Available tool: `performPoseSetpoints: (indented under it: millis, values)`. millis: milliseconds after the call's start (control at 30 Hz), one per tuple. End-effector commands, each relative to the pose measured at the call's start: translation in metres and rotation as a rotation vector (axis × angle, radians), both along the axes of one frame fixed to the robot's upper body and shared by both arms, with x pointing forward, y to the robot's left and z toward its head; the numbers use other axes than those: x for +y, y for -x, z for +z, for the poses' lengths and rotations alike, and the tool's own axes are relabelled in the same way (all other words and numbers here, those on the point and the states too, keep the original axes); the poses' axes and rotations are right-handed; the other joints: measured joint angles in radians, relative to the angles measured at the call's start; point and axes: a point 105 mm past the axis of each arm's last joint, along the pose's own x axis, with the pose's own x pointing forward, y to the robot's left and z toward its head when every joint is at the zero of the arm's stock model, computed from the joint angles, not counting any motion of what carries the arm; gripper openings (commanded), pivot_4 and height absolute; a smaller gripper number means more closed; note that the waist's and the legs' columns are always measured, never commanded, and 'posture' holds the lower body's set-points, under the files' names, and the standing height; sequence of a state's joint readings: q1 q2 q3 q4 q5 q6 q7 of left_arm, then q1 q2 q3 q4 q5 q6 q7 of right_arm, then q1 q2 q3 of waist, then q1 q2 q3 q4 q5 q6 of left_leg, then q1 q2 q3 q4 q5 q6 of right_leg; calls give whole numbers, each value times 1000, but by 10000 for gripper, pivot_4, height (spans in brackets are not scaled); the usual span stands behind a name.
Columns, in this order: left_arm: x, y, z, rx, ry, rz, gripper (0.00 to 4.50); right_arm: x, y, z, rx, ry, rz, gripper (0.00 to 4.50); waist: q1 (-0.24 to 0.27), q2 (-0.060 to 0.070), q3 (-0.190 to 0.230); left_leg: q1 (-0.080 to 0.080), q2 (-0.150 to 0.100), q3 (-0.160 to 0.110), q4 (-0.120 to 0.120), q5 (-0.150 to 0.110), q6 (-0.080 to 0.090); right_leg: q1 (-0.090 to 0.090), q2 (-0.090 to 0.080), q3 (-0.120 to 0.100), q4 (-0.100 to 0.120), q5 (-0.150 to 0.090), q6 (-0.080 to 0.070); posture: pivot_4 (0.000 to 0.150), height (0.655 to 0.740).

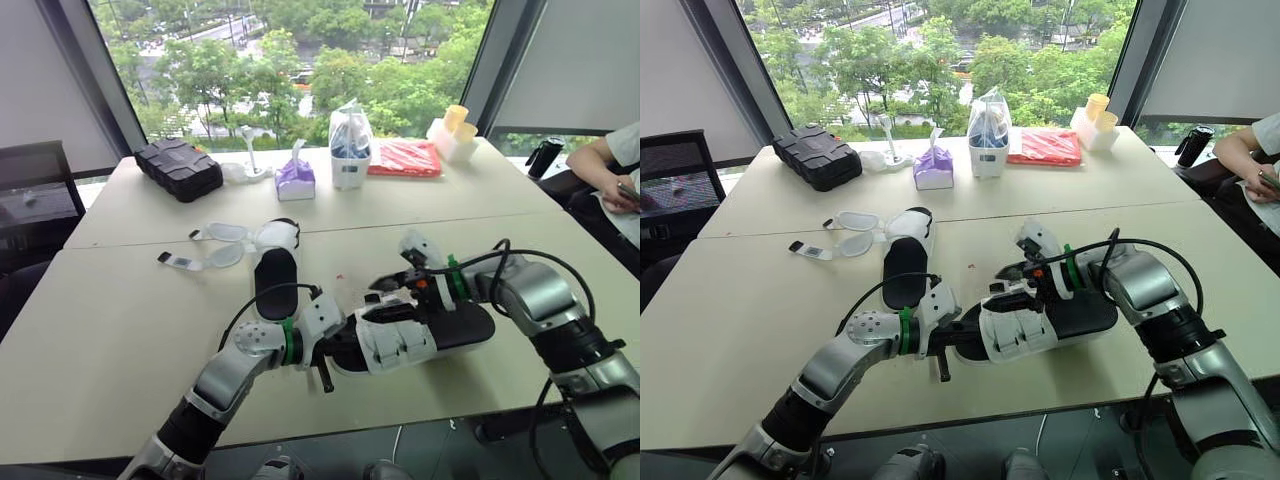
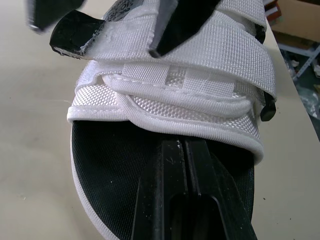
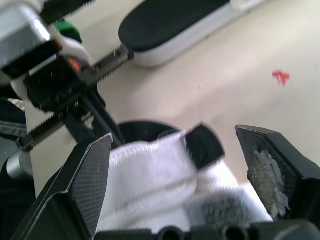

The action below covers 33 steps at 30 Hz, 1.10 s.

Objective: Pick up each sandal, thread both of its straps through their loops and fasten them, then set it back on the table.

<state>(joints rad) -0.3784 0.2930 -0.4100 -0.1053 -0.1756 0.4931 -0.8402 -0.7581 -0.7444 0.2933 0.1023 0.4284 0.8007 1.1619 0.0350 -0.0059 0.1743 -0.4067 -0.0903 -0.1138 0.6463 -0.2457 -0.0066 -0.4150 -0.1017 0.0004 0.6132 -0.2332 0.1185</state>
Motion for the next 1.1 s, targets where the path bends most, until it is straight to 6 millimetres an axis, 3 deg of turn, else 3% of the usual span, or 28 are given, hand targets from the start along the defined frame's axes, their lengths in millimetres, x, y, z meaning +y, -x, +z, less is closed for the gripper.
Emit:
performPoseSetpoints:
  millis: [33,500,633,800,967,1100]
  values:
    - [7,4,-24,77,-68,22,0,-3,-8,15,-40,0,-1,43957,0,0,0,0,0,0,0,0,0,0,0,0,0,0,0,1500,7400]
    - [5,5,-24,77,-65,18,0,5,-10,-2,134,19,25,43957,0,0,0,0,0,0,0,0,-1,0,0,0,0,1,-1,1500,7400]
    - [5,5,-24,76,-64,22,0,8,-8,-5,148,19,46,27218,0,0,0,0,0,0,0,1,-1,-1,0,0,1,1,-1,1500,7400]
    - [6,4,-24,75,-65,26,0,9,-7,-5,147,15,57,750,0,1,0,0,0,0,0,1,-1,-1,0,0,1,1,-1,1500,7400]
    - [6,5,-24,76,-70,20,0,10,-3,8,120,-9,85,265,0,1,0,0,0,0,0,1,-1,-1,0,0,1,1,-1,1500,7400]
    - [6,6,-25,69,-88,-10,0,17,3,33,61,-47,125,265,0,1,0,0,0,0,0,1,-1,-2,0,0,2,1,-1,1500,7400]
